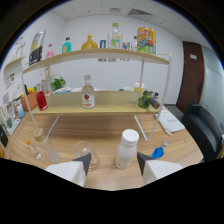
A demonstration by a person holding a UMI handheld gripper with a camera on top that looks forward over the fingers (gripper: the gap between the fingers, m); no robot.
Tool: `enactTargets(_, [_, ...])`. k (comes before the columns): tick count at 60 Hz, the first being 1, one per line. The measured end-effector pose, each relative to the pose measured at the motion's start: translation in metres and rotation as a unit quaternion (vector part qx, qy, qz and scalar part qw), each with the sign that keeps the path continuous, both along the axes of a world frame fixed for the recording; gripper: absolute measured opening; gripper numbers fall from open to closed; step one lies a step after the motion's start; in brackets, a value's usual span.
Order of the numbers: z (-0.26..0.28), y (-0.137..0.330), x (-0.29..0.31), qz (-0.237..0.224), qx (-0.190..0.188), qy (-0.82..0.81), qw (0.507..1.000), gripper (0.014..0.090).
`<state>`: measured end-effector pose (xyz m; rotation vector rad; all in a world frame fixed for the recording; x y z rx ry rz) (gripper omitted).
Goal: Make me a cup of Mount Fuji.
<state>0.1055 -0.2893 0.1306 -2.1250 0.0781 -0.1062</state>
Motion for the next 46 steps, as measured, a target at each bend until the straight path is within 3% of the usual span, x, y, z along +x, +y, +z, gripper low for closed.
enactTargets(11, [0.012,-0.024,-0.039,-0.017,-0.015,0.021,1.0,0.0858])
enactTargets(46, [0.01,-0.036,-0.088,0.02,-0.037,-0.01,0.999,0.0858])
